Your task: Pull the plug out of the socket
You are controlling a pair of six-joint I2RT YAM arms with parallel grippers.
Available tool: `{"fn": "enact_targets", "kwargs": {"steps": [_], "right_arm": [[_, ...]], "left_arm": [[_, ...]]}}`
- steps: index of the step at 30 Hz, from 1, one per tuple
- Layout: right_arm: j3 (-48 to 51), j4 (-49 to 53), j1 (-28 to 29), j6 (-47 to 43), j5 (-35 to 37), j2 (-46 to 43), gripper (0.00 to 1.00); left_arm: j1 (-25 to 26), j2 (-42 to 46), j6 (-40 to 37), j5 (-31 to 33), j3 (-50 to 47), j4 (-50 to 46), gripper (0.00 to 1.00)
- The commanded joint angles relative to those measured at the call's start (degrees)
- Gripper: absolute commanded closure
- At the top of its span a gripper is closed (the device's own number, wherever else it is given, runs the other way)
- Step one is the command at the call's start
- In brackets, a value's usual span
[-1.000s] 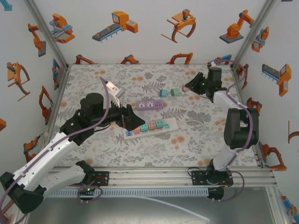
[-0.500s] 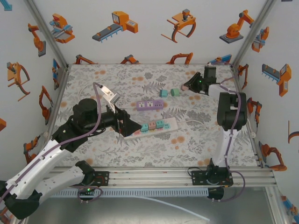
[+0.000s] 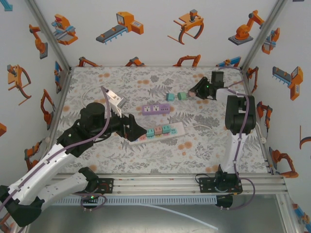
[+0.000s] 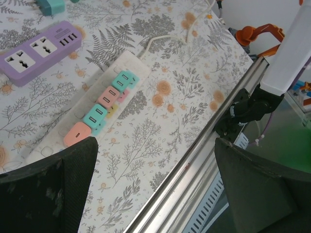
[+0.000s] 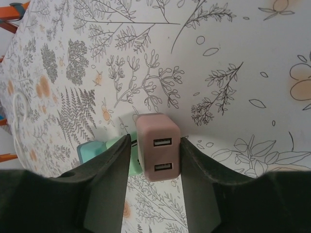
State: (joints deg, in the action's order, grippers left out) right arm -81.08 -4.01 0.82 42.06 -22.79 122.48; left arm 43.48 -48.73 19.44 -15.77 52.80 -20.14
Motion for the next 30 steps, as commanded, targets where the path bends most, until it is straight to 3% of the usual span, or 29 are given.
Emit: {"fn": "enact_targets", "kwargs": {"steps": [1,5,12,21,25,30], "right_arm": [[0.83,2.04,-0.25,-1.46,1.37,-0.88,0.53],[0.92,4.39,-0.29,-3.4,3.08,-2.13,0.49],[3.08,7.0,-0.38,-7.56,6.68,-7.83,0.47],[9.05,4.31,0.18,-14.58,5.02,-23.53,0.47],[14.62,-1.12,2.97,-24.41,1.91,-32.5,0.47],[21.9,-6.35,9.72,-43.88,-3.3,-42.11,0.47]], "left_arm": [[0.27,-0.41,-0.55,1.33,-0.14,-0.77,0.03],[0.21,-0.51,0.23,4.25,-0.08,-1.78,0.03],[0.04,-0.76,3.32,19.39,-0.07,-7.58,0.03],[-0.9,-1.25,6.56,25.21,-1.71,-7.62,0.03],[-2.47,-2.55,8.92,26.63,-2.24,-7.65,0.03],[-5.09,-3.84,11.91,25.73,-4.39,-6.43,0.03]]}}
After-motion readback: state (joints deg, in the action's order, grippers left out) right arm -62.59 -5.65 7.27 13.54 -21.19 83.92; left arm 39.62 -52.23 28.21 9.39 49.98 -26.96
